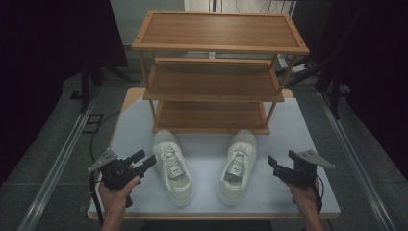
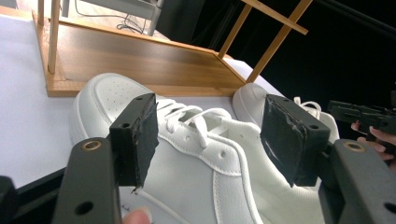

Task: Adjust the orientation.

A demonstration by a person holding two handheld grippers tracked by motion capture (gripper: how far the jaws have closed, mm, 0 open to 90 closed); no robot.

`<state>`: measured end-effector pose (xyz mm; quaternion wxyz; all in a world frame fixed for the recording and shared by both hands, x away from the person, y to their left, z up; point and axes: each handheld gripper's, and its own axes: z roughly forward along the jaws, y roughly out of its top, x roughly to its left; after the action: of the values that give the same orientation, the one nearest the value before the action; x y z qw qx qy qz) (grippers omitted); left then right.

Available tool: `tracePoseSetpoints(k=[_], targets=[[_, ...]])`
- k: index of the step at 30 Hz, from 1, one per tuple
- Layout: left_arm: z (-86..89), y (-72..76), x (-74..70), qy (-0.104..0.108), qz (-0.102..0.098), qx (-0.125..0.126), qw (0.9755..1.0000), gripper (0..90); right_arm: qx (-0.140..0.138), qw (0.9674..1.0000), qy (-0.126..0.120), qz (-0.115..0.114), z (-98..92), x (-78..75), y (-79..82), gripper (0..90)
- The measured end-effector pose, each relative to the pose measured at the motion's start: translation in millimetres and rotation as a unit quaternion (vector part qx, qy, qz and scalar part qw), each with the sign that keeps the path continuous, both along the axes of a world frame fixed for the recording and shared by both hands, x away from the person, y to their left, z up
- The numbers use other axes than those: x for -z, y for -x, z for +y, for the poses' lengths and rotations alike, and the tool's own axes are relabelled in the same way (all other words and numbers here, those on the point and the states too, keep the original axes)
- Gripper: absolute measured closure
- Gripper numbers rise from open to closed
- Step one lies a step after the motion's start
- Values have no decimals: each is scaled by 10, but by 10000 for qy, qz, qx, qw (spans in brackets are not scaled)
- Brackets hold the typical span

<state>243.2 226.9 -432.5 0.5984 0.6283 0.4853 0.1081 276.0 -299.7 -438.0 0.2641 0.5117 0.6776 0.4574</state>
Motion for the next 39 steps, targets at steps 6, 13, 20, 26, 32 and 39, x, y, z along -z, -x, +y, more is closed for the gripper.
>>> tracePoseSetpoints(k=[6, 13, 20, 26, 32, 39], targets=[[3, 1, -1, 111, 14, 49, 9999, 364, -165, 9992, 23, -356, 69, -196, 160, 244], [13, 32, -14, 188, 10, 135, 9997, 364, -527, 9970, -85, -566, 264, -406, 321, 350], [-59, 40, -14, 183, 31, 259, 9995, 364, -935, 9931, -228, -666, 447, -526, 415, 375], [-92, 37, -45, 99, -15, 328, 9994, 363, -1182, 9904, -260, -663, 616, -574, 472, 409], [-19, 57, -26, 132, 28, 237, 9996, 363, -1486, 9863, -277, -660, 843, -583, 501, 537], [-5, 80, -63, 176, 14, 222, 9996, 364, -2045, 9771, -225, -541, 1156, -546, 550, 711]])
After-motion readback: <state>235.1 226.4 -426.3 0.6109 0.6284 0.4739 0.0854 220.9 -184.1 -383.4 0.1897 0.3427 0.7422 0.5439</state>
